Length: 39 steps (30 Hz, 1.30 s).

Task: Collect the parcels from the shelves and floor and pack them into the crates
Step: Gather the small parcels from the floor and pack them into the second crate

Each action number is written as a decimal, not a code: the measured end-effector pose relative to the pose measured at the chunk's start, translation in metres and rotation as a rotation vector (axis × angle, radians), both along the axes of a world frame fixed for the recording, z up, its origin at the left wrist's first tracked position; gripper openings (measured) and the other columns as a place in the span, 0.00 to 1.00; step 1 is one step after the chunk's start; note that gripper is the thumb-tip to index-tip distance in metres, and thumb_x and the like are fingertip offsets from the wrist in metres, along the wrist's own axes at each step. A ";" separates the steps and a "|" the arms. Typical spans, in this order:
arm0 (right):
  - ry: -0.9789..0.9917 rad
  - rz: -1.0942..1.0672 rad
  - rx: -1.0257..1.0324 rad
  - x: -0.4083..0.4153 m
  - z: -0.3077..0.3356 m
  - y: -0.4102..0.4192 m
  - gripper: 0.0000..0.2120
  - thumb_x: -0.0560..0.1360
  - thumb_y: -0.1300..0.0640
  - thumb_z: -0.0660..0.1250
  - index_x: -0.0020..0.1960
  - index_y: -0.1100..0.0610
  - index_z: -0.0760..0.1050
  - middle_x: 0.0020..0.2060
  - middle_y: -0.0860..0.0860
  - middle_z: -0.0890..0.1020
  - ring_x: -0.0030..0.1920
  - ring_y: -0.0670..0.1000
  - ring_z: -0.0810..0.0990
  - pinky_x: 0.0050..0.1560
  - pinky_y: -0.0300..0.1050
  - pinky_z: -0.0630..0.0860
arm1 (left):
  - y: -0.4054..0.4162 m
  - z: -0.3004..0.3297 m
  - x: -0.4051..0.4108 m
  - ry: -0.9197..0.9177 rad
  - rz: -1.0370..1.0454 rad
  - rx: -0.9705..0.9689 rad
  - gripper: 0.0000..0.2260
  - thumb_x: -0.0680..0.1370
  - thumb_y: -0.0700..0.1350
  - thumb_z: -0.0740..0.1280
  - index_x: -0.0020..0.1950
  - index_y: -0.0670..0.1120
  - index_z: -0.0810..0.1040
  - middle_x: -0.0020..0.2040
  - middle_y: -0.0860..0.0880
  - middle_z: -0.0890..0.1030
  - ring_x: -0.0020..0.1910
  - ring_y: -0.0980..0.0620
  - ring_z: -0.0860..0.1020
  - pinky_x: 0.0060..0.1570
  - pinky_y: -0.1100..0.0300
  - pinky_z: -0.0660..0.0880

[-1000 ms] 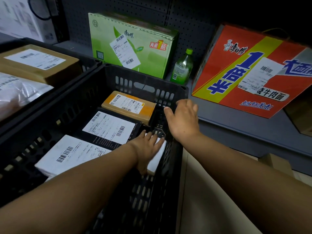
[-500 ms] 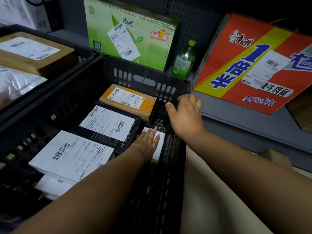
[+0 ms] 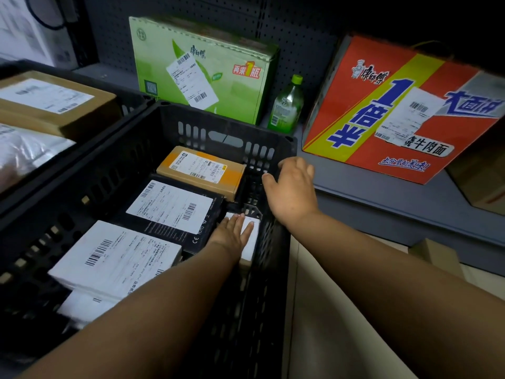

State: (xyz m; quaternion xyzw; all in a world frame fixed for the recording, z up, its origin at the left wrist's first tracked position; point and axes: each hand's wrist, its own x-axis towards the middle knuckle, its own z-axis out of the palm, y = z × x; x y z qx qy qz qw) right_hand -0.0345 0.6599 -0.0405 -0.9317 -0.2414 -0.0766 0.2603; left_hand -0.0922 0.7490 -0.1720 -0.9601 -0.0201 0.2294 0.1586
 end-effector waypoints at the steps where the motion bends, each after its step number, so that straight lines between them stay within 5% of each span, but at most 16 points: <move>1: -0.001 -0.008 0.005 0.000 0.001 0.000 0.18 0.77 0.50 0.60 0.63 0.59 0.68 0.59 0.53 0.70 0.63 0.54 0.64 0.61 0.47 0.65 | -0.001 0.003 0.000 0.000 -0.005 -0.012 0.33 0.82 0.50 0.52 0.73 0.41 0.30 0.75 0.37 0.35 0.75 0.39 0.38 0.74 0.47 0.43; 6: 0.007 -0.028 0.074 0.000 -0.001 -0.001 0.16 0.77 0.52 0.61 0.60 0.60 0.70 0.58 0.54 0.72 0.62 0.54 0.65 0.59 0.47 0.66 | -0.003 0.030 -0.008 -0.095 -0.080 -0.127 0.52 0.72 0.63 0.65 0.72 0.42 0.28 0.74 0.41 0.32 0.75 0.44 0.36 0.74 0.45 0.42; 14: 0.030 0.063 0.270 -0.001 -0.004 -0.026 0.13 0.77 0.55 0.62 0.60 0.59 0.73 0.59 0.54 0.73 0.63 0.53 0.67 0.59 0.40 0.62 | 0.012 0.111 -0.024 -0.700 0.067 -0.296 0.39 0.76 0.51 0.65 0.77 0.46 0.42 0.78 0.43 0.48 0.76 0.46 0.49 0.73 0.52 0.49; 21: -0.198 0.197 -0.060 0.011 -0.008 -0.140 0.16 0.76 0.53 0.63 0.63 0.56 0.72 0.62 0.53 0.72 0.63 0.53 0.67 0.63 0.47 0.63 | -0.047 0.162 0.005 -0.966 -0.234 -0.274 0.31 0.75 0.38 0.63 0.76 0.45 0.56 0.75 0.41 0.59 0.73 0.43 0.60 0.70 0.52 0.56; 29: -0.101 -0.010 -0.533 0.070 -0.046 -0.304 0.19 0.76 0.49 0.61 0.64 0.54 0.69 0.61 0.52 0.71 0.62 0.54 0.67 0.60 0.49 0.64 | -0.179 0.140 0.062 -0.915 -0.432 -0.374 0.34 0.72 0.35 0.64 0.76 0.46 0.57 0.76 0.41 0.57 0.74 0.43 0.58 0.72 0.50 0.53; 34: 0.048 -0.323 -0.661 0.119 -0.087 -0.376 0.19 0.78 0.48 0.57 0.65 0.58 0.67 0.63 0.57 0.71 0.63 0.58 0.67 0.60 0.51 0.66 | -0.218 0.100 0.091 -0.726 -0.348 -0.395 0.34 0.75 0.41 0.63 0.77 0.50 0.49 0.78 0.44 0.44 0.76 0.47 0.46 0.73 0.52 0.45; 39: 0.209 -0.592 -0.585 0.152 -0.127 -0.408 0.23 0.77 0.47 0.58 0.65 0.62 0.65 0.63 0.61 0.69 0.62 0.62 0.67 0.58 0.53 0.67 | -0.208 0.076 0.095 -0.629 -0.460 -0.238 0.37 0.71 0.44 0.69 0.76 0.47 0.56 0.77 0.39 0.53 0.75 0.41 0.53 0.72 0.48 0.53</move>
